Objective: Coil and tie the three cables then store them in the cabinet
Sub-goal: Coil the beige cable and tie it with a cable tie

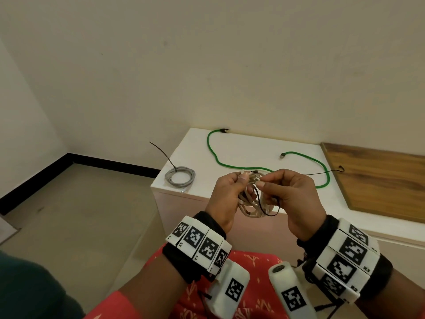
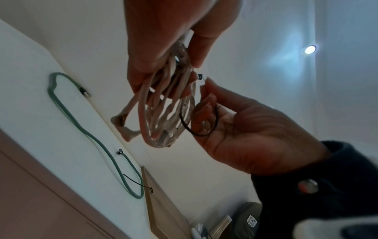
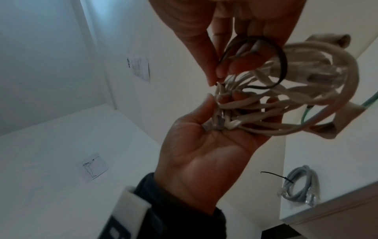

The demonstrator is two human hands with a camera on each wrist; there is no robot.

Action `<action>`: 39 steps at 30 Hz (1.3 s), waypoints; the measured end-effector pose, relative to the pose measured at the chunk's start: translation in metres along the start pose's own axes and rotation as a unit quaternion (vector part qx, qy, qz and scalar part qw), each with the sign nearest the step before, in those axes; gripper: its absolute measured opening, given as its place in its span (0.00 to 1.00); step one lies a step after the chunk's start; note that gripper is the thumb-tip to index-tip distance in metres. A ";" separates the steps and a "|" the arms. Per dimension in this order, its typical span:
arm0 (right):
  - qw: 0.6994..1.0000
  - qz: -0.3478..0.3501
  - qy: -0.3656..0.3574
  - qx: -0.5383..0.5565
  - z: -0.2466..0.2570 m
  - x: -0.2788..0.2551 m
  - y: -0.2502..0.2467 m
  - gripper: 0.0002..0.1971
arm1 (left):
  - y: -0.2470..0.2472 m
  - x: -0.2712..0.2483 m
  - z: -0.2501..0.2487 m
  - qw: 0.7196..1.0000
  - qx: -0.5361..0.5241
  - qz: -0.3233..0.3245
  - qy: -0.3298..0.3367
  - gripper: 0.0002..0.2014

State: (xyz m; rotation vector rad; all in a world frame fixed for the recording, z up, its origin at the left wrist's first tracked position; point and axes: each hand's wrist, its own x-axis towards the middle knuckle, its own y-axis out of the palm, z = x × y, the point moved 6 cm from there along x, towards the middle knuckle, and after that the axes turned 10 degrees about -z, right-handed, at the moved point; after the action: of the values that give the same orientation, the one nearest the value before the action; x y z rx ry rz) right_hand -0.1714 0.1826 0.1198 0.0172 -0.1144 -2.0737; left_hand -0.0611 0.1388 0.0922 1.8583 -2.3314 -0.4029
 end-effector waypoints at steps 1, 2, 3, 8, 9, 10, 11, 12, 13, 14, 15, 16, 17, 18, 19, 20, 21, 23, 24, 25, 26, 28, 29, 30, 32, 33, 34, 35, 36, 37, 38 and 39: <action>1.000 -0.005 -0.002 0.003 0.000 0.000 0.000 0.06 | 0.001 -0.001 -0.001 1.000 0.007 -0.004 0.009 0.12; 1.000 -0.009 -0.003 0.004 0.001 0.000 0.000 0.06 | 0.001 -0.003 -0.002 1.000 0.013 -0.008 0.017 0.12; 1.000 -0.012 -0.003 0.004 0.001 0.000 -0.001 0.05 | 0.002 -0.004 -0.003 0.999 0.018 -0.010 0.024 0.12; 1.000 -0.015 0.000 0.005 0.000 -0.001 0.000 0.06 | 0.002 -0.005 -0.005 0.999 0.021 -0.022 0.032 0.12; 1.000 -0.007 0.003 0.009 0.000 -0.002 0.001 0.05 | 0.001 -0.005 -0.005 0.999 0.017 -0.026 0.029 0.12; 1.000 0.006 0.008 0.016 0.000 -0.002 0.003 0.05 | 0.000 -0.004 -0.005 0.999 0.009 -0.030 0.024 0.12; 0.999 0.022 0.015 0.027 0.000 -0.003 0.005 0.06 | -0.001 -0.003 -0.005 0.999 -0.002 -0.034 0.019 0.12; 0.998 0.040 0.023 0.038 0.001 -0.005 0.007 0.08 | -0.003 -0.003 -0.005 0.999 -0.013 -0.037 0.014 0.13; 0.997 0.057 0.029 0.046 0.002 -0.006 0.010 0.09 | -0.004 -0.002 -0.005 0.999 -0.021 -0.039 0.010 0.13; 0.996 0.066 0.030 0.047 0.002 -0.007 0.011 0.11 | -0.005 -0.001 -0.005 0.999 -0.026 -0.040 0.008 0.13; 0.996 0.069 0.029 0.047 0.004 -0.008 0.012 0.11 | -0.006 -0.001 -0.004 0.999 -0.028 -0.042 0.005 0.13; 0.996 0.066 0.031 0.051 0.004 -0.008 0.012 0.11 | -0.007 -0.002 -0.004 0.999 -0.029 -0.042 0.004 0.13; 0.996 0.061 0.038 0.058 0.003 -0.009 0.012 0.11 | -0.006 -0.002 -0.004 0.999 -0.029 -0.041 0.005 0.13; 0.995 0.054 0.047 0.066 0.003 -0.009 0.011 0.11 | -0.006 -0.003 -0.004 0.999 -0.027 -0.039 0.006 0.12; 0.995 0.046 0.055 0.071 0.002 -0.008 0.010 0.11 | -0.005 -0.004 -0.004 0.999 -0.023 -0.037 0.008 0.12; 0.995 0.037 0.060 0.076 0.001 -0.008 0.009 0.12 | -0.005 -0.005 -0.004 0.999 -0.020 -0.035 0.009 0.12; 0.994 0.029 0.063 0.079 0.001 -0.007 0.008 0.13 | -0.005 -0.006 -0.005 0.999 -0.015 -0.034 0.011 0.12; 0.994 0.018 0.067 0.079 0.001 -0.005 0.005 0.14 | -0.004 -0.007 -0.006 0.999 -0.001 -0.033 0.016 0.12; 0.994 0.016 0.069 0.078 0.001 -0.005 0.005 0.14 | -0.003 -0.008 -0.006 0.999 0.008 -0.032 0.020 0.12; 0.994 0.015 0.072 0.077 0.001 -0.004 0.004 0.15 | -0.003 -0.009 -0.006 0.999 0.016 -0.032 0.025 0.12; 0.994 0.015 0.075 0.076 0.000 -0.004 0.004 0.15 | -0.003 -0.009 -0.007 0.999 0.023 -0.032 0.029 0.12; 0.994 0.016 0.080 0.073 0.000 -0.004 0.004 0.15 | -0.003 -0.010 -0.008 0.998 0.032 -0.033 0.034 0.12; 0.994 0.018 0.082 0.073 0.000 -0.003 0.004 0.16 | -0.002 -0.011 -0.009 0.998 0.035 -0.032 0.037 0.12; 0.994 0.020 0.082 0.074 -0.001 -0.003 0.004 0.16 | -0.002 -0.011 -0.009 0.998 0.040 -0.030 0.041 0.12; 0.993 0.025 0.081 0.080 -0.001 -0.001 0.004 0.16 | -0.001 -0.012 -0.010 0.997 0.050 -0.025 0.050 0.11; 0.993 0.026 0.081 0.082 -0.001 -0.001 0.004 0.16 | 0.000 -0.012 -0.011 0.997 0.054 -0.023 0.054 0.11; 0.993 0.027 0.082 0.084 -0.001 -0.001 0.004 0.16 | 0.000 -0.012 -0.011 0.996 0.059 -0.021 0.058 0.11; 0.993 0.028 0.083 0.086 -0.001 -0.001 0.003 0.16 | 0.000 -0.012 -0.010 0.996 0.063 -0.019 0.061 0.11; 0.992 0.028 0.083 0.087 -0.001 0.000 0.003 0.16 | 0.000 -0.012 -0.010 0.996 0.066 -0.017 0.063 0.11; 0.992 0.029 0.084 0.087 -0.001 0.000 0.003 0.15 | 0.000 -0.012 -0.009 0.995 0.069 -0.015 0.064 0.11; 0.992 0.032 0.083 0.085 -0.001 0.000 0.003 0.15 | 0.000 -0.012 -0.009 0.995 0.071 -0.014 0.065 0.10; 0.993 0.035 0.082 0.082 0.000 0.000 0.003 0.14 | 0.000 -0.011 -0.009 0.995 0.074 -0.014 0.065 0.10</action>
State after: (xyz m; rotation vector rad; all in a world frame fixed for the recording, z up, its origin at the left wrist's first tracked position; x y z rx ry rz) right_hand -0.1683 0.1814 0.1197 0.2794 -0.1812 -1.9794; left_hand -0.0563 0.1489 0.1014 1.9198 -2.3062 -0.1109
